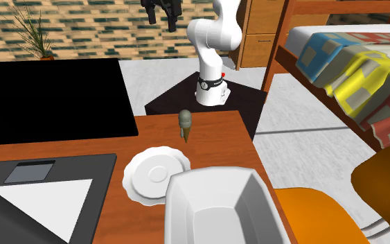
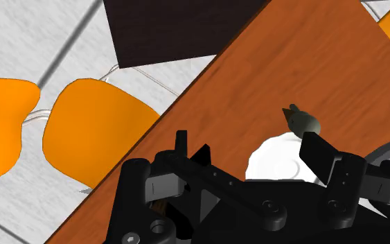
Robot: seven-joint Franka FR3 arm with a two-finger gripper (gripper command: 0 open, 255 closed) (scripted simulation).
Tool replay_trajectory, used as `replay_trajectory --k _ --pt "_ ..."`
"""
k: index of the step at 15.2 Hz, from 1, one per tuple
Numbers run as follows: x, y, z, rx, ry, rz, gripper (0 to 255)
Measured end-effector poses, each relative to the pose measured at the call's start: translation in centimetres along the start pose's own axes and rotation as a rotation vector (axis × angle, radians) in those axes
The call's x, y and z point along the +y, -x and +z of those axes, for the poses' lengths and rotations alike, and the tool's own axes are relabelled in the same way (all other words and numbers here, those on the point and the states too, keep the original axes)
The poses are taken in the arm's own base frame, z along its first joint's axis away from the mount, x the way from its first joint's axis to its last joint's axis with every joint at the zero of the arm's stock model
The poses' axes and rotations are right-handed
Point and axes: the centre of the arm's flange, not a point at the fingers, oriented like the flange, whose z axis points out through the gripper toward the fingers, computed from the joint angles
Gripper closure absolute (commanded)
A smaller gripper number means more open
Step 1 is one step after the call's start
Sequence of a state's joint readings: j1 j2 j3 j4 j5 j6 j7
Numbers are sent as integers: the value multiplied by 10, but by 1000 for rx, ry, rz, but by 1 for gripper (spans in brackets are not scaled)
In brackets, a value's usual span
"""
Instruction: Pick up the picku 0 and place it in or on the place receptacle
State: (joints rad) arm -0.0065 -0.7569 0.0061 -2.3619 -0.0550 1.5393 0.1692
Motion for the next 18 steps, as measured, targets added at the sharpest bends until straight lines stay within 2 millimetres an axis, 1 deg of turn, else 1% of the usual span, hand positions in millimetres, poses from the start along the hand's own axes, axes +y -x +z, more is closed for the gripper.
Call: replay_trajectory --k 1,2,4,8,11,13,14,18 --pt "0 0 0 0 0 0 0" --pt "-5 -3 3 -1 3 -4 0" --pt "-19 -11 17 -6 13 -19 0" --pt "-60 -29 48 -16 37 -53 0" --pt "-94 -45 76 -23 56 -80 0" --pt "-114 -55 90 -28 68 -98 0" --pt "-125 -59 101 -31 75 -106 0" --pt "-160 -74 136 -40 100 -142 0"
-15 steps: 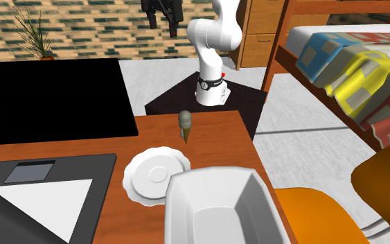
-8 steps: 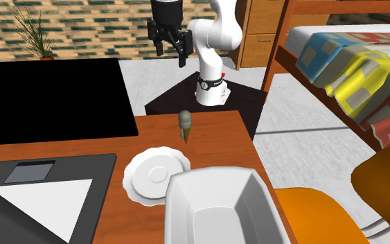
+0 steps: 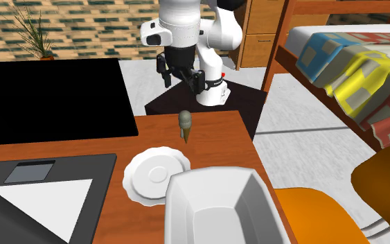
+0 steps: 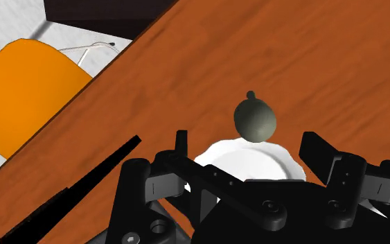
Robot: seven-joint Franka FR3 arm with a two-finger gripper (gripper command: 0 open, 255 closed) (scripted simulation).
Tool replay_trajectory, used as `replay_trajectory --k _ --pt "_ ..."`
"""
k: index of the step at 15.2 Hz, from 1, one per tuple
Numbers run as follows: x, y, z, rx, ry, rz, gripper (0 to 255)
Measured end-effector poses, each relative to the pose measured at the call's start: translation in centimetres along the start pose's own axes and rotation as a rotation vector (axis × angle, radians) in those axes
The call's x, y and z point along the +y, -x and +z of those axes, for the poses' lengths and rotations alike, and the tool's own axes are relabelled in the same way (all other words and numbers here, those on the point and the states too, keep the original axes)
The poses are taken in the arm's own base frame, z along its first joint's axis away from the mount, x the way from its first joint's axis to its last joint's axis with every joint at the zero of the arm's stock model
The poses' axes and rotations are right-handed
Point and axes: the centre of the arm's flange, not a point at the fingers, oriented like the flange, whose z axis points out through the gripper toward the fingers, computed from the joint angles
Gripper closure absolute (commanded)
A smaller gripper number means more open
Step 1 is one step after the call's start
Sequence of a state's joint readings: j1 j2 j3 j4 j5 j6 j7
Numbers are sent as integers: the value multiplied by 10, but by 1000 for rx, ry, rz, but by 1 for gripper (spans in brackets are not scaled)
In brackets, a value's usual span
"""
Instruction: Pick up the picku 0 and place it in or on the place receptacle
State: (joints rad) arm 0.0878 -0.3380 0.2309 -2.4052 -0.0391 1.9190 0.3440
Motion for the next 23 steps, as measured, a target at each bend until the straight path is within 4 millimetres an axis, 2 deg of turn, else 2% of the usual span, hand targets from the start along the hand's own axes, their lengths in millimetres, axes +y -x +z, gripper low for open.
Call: replay_trajectory --k 2,5,11,17,18,23 --pt "-24 -6 17 -5 12 -18 0" --pt "-36 -15 34 -8 19 -29 0" --pt "-37 -17 65 -8 20 -31 0" --pt "-36 -16 68 -8 20 -31 0" --pt "-36 -16 68 -8 20 -31 255" --pt "-36 -16 68 -7 20 -31 255"
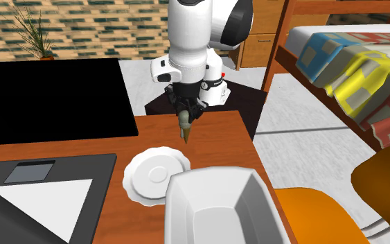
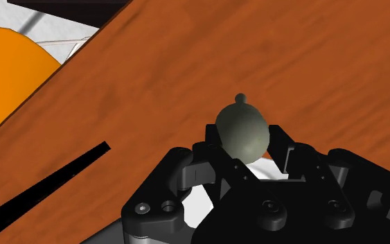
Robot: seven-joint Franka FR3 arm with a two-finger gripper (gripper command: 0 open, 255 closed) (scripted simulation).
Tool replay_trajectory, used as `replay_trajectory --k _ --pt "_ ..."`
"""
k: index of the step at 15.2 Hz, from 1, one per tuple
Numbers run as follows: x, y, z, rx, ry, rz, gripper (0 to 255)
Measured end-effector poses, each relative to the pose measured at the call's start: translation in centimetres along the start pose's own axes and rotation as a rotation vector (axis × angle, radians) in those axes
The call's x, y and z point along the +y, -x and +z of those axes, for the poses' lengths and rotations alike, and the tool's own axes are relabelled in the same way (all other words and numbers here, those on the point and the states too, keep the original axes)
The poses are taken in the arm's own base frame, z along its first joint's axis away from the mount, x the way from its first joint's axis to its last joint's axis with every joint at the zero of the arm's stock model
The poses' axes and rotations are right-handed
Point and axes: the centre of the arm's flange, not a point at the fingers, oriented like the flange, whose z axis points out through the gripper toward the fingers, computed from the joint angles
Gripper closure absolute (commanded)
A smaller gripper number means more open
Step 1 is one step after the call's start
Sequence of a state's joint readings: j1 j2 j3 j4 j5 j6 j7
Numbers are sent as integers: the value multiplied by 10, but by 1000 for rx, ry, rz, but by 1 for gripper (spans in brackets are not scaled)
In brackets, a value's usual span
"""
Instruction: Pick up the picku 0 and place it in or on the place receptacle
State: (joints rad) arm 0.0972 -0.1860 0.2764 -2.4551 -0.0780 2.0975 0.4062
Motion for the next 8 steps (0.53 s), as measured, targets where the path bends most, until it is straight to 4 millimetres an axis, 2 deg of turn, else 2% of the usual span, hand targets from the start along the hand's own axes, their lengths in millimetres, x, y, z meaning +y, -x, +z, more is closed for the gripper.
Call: replay_trajectory --k 5,8 --pt "0 0 0 0 0 0 255" --pt "2 2 -10 0 0 0 255"
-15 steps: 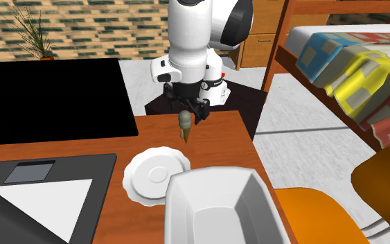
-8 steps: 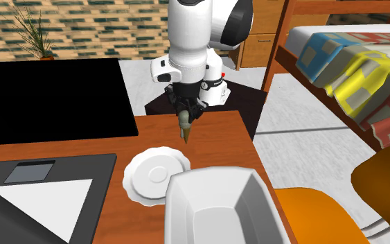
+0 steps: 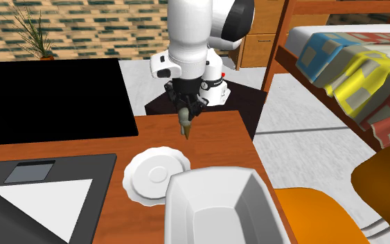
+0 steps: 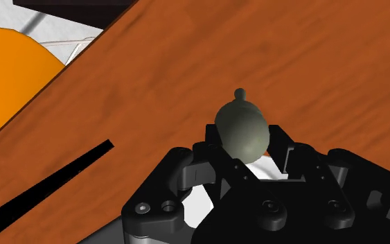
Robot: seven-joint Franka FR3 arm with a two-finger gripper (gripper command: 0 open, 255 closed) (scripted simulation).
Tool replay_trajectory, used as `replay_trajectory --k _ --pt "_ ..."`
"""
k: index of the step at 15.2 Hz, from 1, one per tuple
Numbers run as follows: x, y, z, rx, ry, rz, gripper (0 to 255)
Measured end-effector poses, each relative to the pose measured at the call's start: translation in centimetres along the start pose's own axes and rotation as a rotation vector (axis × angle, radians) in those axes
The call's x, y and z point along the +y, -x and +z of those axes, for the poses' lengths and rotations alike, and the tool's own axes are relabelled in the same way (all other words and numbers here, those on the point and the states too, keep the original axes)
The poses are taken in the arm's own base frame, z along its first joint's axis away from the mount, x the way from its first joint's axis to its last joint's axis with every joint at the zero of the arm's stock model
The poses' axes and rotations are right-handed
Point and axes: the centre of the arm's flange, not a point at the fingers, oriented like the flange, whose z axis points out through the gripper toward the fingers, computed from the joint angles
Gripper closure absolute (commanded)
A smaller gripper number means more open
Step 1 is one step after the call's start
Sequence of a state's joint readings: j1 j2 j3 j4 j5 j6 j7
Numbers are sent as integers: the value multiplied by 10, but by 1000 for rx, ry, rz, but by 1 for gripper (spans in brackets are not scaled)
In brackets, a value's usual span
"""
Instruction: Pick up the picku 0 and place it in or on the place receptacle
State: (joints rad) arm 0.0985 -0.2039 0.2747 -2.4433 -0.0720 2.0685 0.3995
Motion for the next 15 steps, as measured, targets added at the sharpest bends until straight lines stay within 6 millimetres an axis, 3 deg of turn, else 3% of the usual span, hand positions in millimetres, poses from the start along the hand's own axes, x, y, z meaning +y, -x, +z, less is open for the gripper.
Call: replay_trajectory --k 15 --pt "13 3 -76 0 0 0 255"
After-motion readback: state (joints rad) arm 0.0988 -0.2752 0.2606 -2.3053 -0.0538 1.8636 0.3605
